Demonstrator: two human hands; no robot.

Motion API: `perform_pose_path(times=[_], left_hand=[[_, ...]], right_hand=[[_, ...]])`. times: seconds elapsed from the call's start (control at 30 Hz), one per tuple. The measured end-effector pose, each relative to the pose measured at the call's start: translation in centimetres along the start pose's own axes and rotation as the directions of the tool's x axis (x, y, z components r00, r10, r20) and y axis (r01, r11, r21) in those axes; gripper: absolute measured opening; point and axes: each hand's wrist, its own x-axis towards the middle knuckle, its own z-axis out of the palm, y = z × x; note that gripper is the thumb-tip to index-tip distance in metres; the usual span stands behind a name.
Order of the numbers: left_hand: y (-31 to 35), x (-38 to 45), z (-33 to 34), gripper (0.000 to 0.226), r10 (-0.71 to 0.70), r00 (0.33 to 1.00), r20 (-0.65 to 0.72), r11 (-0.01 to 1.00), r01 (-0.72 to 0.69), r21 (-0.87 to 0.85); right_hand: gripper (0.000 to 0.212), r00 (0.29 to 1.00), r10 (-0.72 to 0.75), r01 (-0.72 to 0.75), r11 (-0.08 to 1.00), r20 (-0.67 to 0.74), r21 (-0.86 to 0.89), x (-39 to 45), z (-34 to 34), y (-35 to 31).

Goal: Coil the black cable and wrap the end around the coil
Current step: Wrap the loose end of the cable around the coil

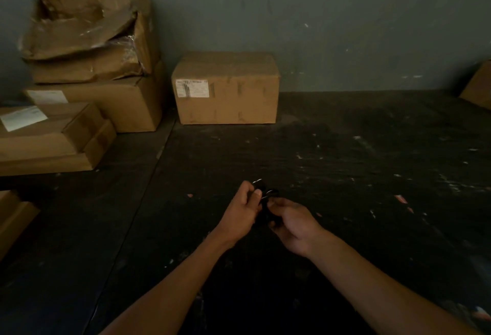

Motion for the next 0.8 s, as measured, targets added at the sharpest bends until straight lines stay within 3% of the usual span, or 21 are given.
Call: perform_pose_path(times=[0.1,0.23,0.37,0.6,0.7,0.8], left_hand=[[-0.3,0.3,-0.1,0.015,0.029,0.998,-0.050,0.998,-0.026,0.051],[-0.6,0.3,-0.3,0.012,0.048,0.998,-0.047,0.983,-0.039,0.179],[-1.0,-0.1,0.2,0.008,0.131,0.991,0.015,0.943,-0.129,0.307],[-0.6,-0.5,-0.3,0.017,0.074,0.982,0.173,0.918,-0.135,0.374],[-0.2,-0.8,-0.3,0.014,0.047,0.977,0.206,0.927,-0.119,0.356],[0.2,-0.8,-0.3,0.013,0.037,0.975,0.220,0.925,-0.117,0.361]], right_hand=[[0.020,0.999,-0.024,0.030,0.984,0.035,-0.175,-0.5,-0.2,-0.3],[0.018,0.987,-0.147,0.120,0.935,-0.057,-0.333,-0.5,-0.5,-0.7],[0.016,0.955,-0.292,0.255,0.900,-0.057,-0.354,-0.7,-0.6,-0.9],[0.020,0.948,-0.303,0.318,0.876,0.099,-0.364,-0.9,-1.4,-0.6],[0.022,0.904,-0.387,0.416,0.696,0.182,-0.585,-0.9,-2.0,-0.6],[0.025,0.795,-0.512,0.532,0.330,0.326,-0.780,-0.9,-2.6,-0.4]])
